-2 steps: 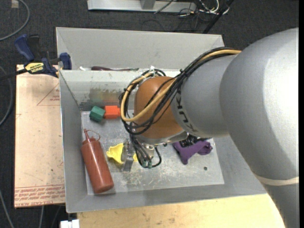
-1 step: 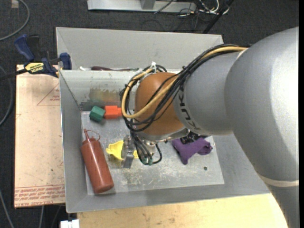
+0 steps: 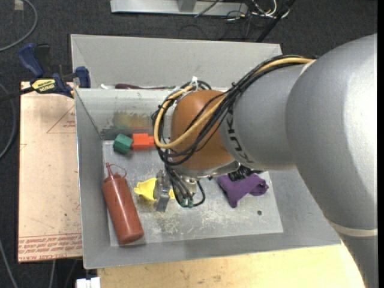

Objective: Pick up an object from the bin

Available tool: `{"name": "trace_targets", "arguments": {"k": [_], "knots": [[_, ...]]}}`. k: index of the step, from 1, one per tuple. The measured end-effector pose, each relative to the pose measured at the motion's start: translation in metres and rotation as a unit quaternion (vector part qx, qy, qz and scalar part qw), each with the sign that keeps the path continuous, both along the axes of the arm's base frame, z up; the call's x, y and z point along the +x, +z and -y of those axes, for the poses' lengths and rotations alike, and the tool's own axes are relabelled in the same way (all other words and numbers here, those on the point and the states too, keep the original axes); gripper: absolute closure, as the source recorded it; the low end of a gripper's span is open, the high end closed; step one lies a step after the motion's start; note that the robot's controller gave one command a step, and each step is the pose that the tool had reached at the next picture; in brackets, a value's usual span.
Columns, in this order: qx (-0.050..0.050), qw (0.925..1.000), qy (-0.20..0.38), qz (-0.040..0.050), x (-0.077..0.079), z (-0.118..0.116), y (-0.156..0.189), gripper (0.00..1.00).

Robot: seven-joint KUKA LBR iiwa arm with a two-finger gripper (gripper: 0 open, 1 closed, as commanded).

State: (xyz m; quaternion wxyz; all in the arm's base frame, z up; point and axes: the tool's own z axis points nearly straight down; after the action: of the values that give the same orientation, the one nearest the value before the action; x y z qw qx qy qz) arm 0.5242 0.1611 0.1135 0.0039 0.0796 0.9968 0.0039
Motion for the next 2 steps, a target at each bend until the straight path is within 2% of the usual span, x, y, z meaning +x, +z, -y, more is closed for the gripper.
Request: {"name": "trace_targets", "arguments": {"k": [2], "knots": [[-0.001, 1.0000, 0.000, -0.0039, -0.002, 0.001, 0.025, 1.00]]}}
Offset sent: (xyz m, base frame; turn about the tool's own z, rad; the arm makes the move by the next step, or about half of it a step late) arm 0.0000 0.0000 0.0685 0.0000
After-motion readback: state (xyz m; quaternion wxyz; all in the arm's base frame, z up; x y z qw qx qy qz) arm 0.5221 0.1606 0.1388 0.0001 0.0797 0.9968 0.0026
